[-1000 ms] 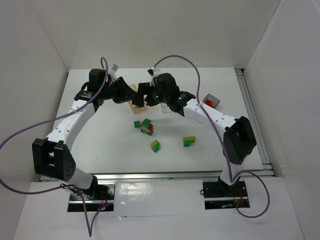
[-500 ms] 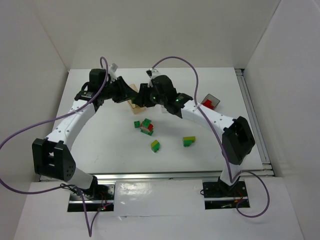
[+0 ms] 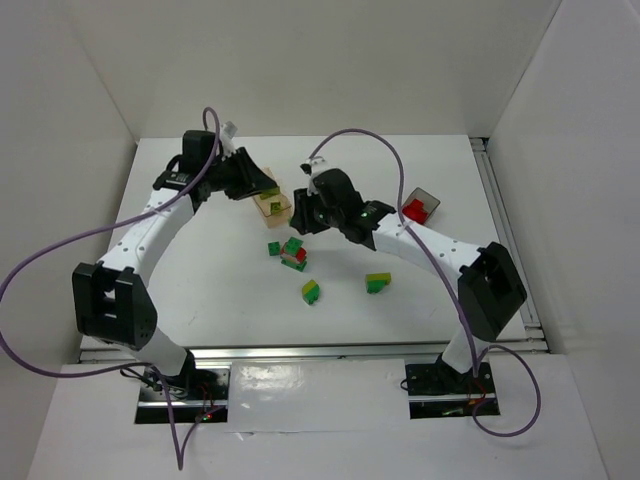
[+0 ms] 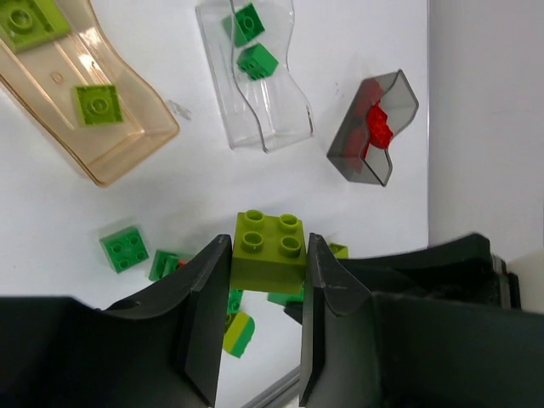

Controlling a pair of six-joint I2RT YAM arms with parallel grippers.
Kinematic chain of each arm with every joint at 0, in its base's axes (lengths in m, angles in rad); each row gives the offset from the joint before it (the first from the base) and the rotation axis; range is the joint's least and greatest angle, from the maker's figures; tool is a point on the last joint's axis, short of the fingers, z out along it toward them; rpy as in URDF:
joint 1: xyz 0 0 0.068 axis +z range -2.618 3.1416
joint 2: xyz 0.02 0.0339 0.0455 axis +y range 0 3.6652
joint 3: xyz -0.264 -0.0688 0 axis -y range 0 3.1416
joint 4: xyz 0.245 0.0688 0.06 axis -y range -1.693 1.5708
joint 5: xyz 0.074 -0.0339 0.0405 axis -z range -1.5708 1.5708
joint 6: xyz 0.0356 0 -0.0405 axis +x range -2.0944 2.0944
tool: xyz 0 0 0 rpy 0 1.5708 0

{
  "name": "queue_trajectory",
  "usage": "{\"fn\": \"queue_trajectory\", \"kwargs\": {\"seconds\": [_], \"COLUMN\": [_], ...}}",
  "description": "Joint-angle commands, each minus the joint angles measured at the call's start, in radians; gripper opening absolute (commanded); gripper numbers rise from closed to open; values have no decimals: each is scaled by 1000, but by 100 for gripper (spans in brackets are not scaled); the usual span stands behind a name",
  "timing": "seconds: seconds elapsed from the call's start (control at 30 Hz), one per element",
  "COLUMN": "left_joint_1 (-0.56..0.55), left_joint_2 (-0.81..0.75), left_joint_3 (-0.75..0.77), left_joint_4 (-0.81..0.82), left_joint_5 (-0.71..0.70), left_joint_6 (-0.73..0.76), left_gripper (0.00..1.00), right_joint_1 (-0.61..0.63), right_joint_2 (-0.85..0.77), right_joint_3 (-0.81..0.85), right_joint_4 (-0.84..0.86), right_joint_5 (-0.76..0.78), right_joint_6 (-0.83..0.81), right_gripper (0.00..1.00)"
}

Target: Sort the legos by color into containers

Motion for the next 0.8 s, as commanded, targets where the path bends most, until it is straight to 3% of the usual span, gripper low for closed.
{"fn": "queue_trajectory", "kwargs": {"seconds": [0.0,0.33,0.5,0.57,0.6,0.63,0.67,0.73,0.77], "left_joint_1": [11,11,-8,-8,-8,-8,-8,-20,-29], "left_joint_2": [47,377,517,547,561,561,561,574,574], "left_joint_3": [68,329,482,496,496,496,496,507,507], "left_joint_4": [18,-97,-181,-224,-224,-224,-224,-224,-224], "left_joint_5": [-17,-299,-347,-356,-356,-356,-344,-344,-344], "left_joint_6": [29,61,61,61,72,72,83,94,106], "left_gripper": [0,0,0,12,23,37,62,79,83], "right_joint_1": [0,-134,-191,-214,-214,-214,-225,-225,-237], "right_joint_2": [-88,-59,-10,31,49,68,109,151,195], "right_joint_3": [-13,37,92,130,149,189,209,262,279], "right_joint_4": [-47,-89,-89,-89,-99,-110,-110,-110,-110], "right_joint_5": [111,220,221,205,205,219,219,228,237], "right_joint_6": [-49,29,40,26,26,15,15,4,4], "right_gripper": [16,16,17,19,21,21,21,21,21]}}
